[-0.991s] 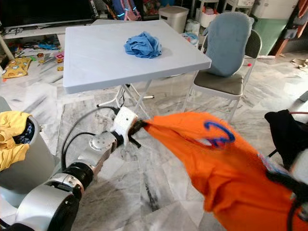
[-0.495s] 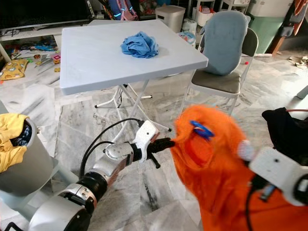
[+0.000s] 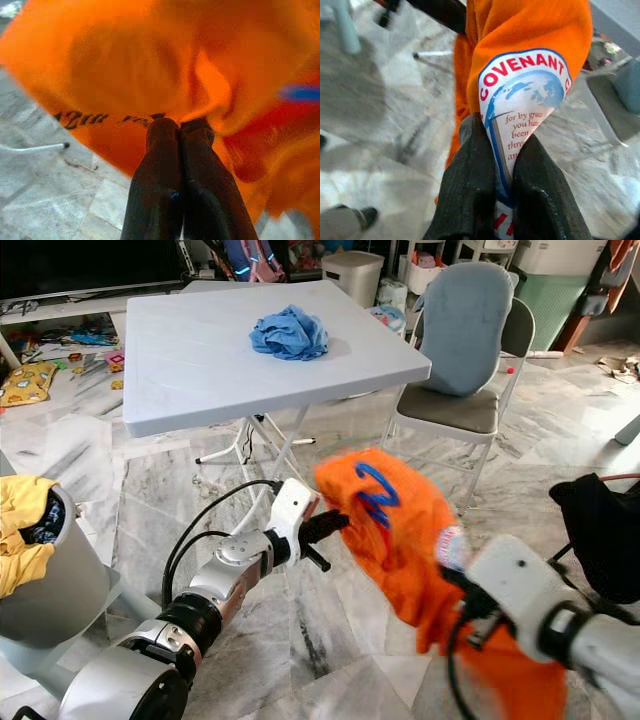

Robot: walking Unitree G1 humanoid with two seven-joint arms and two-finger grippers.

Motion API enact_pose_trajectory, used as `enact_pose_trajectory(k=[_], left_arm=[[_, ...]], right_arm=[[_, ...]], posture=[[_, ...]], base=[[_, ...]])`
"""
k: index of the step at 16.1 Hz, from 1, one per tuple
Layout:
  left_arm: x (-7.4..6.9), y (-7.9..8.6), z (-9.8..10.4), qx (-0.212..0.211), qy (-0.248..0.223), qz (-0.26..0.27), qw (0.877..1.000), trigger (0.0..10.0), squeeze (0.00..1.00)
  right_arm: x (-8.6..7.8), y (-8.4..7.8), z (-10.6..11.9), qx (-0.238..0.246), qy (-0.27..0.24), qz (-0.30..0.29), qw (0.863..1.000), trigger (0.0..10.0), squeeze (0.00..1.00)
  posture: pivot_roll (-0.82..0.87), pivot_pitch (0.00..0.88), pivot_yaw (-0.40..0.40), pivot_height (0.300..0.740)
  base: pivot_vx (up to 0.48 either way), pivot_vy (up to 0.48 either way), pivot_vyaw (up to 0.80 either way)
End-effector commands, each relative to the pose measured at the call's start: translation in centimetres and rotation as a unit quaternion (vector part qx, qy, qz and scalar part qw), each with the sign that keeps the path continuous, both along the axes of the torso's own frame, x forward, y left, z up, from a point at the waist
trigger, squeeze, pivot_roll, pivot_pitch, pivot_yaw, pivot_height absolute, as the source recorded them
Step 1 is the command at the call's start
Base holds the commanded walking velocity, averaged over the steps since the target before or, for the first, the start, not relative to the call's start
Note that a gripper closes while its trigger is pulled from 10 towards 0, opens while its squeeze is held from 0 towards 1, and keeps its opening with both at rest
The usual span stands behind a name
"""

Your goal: Hang hanger

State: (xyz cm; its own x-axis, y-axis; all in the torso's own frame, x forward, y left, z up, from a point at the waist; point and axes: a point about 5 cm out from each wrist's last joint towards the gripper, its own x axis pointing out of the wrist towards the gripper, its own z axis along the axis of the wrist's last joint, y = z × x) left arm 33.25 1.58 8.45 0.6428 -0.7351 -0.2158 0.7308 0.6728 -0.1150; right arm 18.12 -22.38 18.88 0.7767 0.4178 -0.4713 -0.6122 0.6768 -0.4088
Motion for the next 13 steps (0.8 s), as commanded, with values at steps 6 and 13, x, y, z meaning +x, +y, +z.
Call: enact_pose_trajectory(k=[6, 13], left_arm=[[1.3, 0.4, 1.2, -0.021, 0.010, 0.058, 0.998, 0.0, 0.00], [3.6, 4.4, 2.1, -0.026, 0.016, 0.217, 0.976, 0.0, 0.00]], right_arm=[[0.0, 1.8, 1.0, 0.036, -0.007, 0.019, 0.999, 10.0, 0.00], [-1.3, 2.4, 1.4, 0.060, 0.024, 0.038, 0.997, 10.0, 0.00]], posture=[[-0.11, 0.000, -0.023, 0.740], [-0.12, 0.000, -0.020, 0.740]], base=[[0.000, 0.000, 0.00], [0.000, 0.000, 0.00]])
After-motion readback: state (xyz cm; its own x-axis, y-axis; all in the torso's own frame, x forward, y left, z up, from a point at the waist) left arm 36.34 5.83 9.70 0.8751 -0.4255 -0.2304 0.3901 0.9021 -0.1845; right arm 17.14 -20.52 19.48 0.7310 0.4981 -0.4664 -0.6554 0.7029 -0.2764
